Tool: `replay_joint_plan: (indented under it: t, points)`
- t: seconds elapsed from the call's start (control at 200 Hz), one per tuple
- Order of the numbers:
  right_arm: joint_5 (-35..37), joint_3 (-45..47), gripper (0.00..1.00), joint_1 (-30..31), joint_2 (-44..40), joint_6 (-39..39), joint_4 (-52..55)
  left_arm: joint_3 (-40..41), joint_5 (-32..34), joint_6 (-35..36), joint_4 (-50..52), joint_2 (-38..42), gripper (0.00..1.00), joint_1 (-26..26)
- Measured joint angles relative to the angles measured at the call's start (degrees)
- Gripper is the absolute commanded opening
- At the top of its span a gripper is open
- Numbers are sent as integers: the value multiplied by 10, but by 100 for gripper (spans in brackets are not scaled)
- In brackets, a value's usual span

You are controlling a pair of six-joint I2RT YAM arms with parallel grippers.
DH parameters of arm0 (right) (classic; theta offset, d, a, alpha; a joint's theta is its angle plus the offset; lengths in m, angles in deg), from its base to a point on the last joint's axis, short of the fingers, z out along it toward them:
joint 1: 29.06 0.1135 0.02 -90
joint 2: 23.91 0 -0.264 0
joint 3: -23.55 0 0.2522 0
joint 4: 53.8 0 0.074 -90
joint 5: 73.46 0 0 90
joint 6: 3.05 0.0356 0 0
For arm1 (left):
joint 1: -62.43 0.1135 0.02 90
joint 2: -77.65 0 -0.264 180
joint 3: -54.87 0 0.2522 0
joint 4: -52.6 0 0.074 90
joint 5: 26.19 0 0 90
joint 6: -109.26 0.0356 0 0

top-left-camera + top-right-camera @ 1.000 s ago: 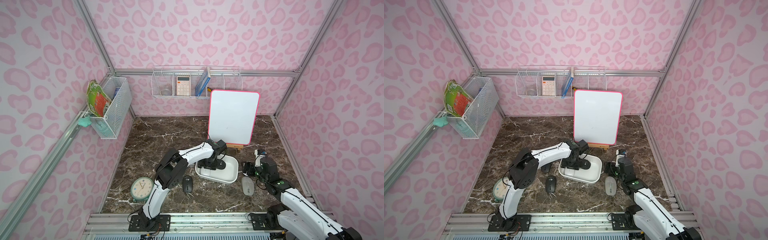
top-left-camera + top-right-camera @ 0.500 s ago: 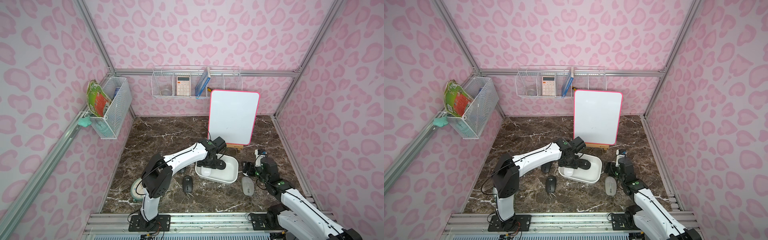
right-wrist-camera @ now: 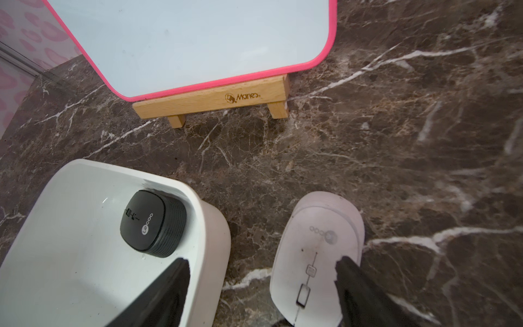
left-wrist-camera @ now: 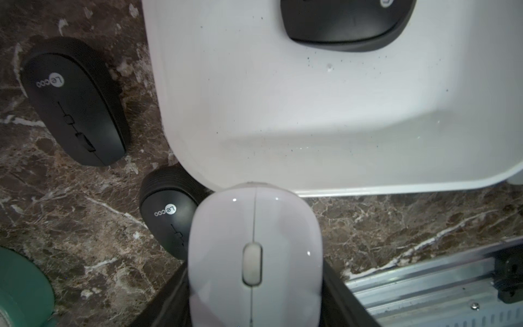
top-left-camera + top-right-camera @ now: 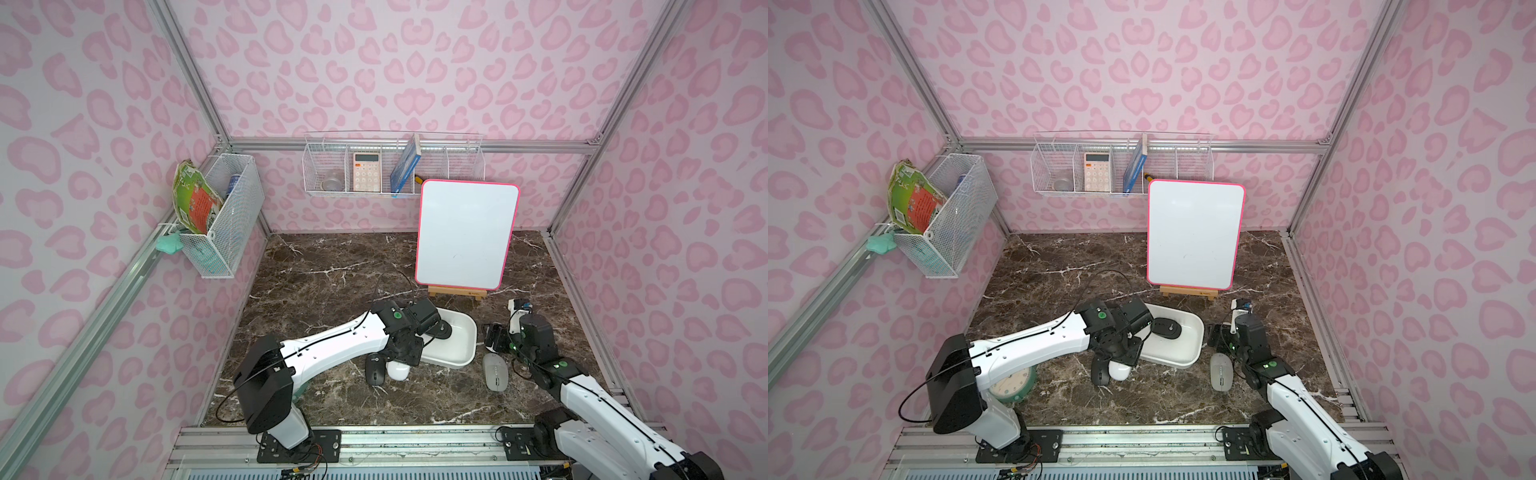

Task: Take out the mouse from the storage box
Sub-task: Place the mouse at the center of the board.

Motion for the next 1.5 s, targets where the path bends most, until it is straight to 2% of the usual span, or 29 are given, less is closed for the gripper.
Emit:
replay_joint_plan:
  t: [0.215,0.39,0.875,1.105,1.31,1.5]
  points:
    - [0,0,84,1,7,0,0,45,-10,18,-17,9,44,-32]
    - [0,0,83,4,10,1,0,59,-22,38,-56,-17,44,-58]
    - [1,-6,83,12,10,5,1,66,-43,62,-112,-82,49,-64]
    - [4,-9,84,14,10,5,5,64,-43,66,-124,-93,58,-64]
    - [6,-14,83,18,13,5,9,65,-45,74,-127,-93,72,-64]
    - [15,-28,84,32,22,4,13,73,-34,76,-132,-74,80,-64]
